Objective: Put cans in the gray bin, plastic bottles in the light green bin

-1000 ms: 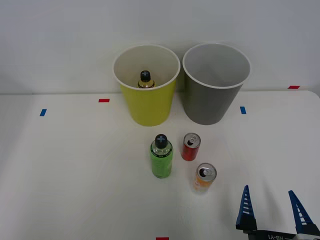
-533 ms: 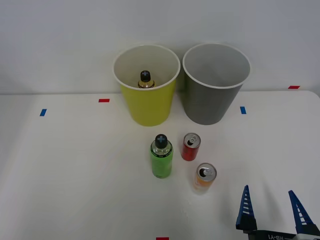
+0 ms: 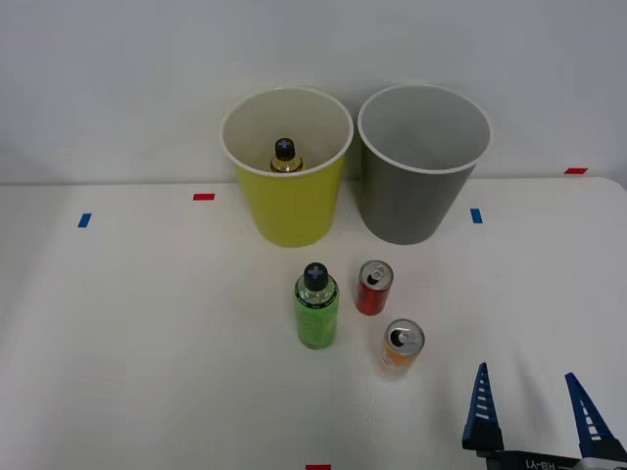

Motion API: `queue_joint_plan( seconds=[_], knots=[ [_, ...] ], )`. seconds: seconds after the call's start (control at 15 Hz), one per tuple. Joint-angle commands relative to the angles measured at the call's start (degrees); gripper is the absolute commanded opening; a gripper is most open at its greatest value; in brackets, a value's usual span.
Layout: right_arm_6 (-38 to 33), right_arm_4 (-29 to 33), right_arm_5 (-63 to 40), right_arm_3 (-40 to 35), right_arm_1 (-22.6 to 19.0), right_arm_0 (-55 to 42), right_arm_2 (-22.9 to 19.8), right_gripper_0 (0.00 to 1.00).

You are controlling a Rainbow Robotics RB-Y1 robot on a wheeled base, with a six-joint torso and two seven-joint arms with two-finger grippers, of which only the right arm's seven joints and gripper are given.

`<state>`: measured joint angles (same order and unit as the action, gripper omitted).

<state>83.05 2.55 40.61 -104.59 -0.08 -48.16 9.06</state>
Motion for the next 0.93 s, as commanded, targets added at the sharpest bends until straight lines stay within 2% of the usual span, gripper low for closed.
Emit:
queue_joint_plan(
  seconds=[0.07, 0.93],
  knots=[
    [0.0, 0.0, 0.0, 0.0, 0.0, 0.0, 0.0, 1.0],
    [0.0, 0.0, 0.0, 0.0, 0.0, 0.0, 0.0, 1.0]
  ],
)
